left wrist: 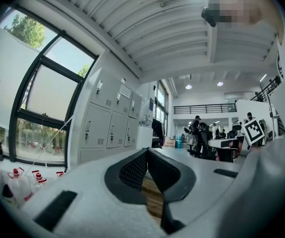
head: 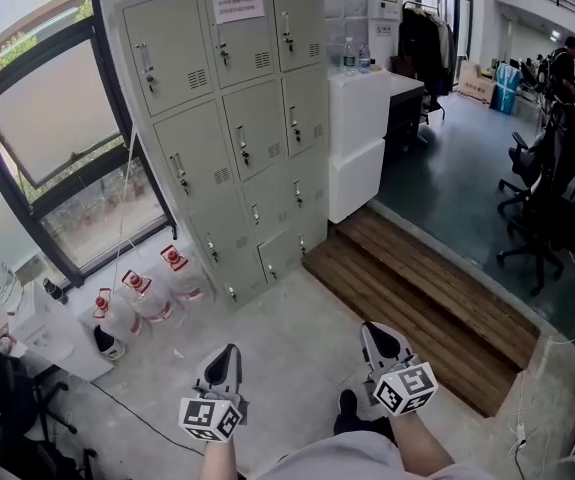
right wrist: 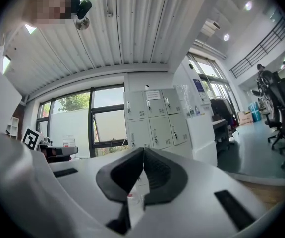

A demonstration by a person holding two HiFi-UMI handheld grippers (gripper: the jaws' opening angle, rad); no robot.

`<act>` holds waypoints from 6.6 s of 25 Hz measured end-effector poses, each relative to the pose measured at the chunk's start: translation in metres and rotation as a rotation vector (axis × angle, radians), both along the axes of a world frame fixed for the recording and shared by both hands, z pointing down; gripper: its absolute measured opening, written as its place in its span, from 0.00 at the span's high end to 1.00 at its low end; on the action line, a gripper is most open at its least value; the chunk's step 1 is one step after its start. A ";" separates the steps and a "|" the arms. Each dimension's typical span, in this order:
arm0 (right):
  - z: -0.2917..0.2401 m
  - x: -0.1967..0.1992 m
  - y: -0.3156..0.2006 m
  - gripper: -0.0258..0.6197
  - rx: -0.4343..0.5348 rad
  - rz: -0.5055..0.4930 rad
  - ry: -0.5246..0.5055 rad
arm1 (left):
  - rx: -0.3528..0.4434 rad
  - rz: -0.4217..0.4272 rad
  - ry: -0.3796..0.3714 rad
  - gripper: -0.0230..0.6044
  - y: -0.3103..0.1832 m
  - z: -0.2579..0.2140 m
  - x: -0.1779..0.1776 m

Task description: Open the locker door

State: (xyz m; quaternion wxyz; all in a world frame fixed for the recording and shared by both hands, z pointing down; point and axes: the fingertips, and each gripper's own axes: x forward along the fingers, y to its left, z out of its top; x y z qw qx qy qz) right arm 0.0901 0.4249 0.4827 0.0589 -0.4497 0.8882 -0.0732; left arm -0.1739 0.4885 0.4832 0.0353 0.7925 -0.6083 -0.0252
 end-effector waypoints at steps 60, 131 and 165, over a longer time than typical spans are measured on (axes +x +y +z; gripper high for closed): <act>-0.003 -0.175 -0.741 0.94 -0.025 -0.049 -0.003 | -0.011 0.106 0.001 0.96 -0.747 -0.003 -0.127; 0.000 -0.236 -0.977 0.79 0.061 -0.210 0.182 | -0.088 -0.323 0.057 0.96 -0.736 0.016 -0.147; 0.004 -0.062 -0.926 0.78 0.024 -0.036 0.142 | -0.098 -0.043 0.073 0.96 -0.782 0.022 -0.023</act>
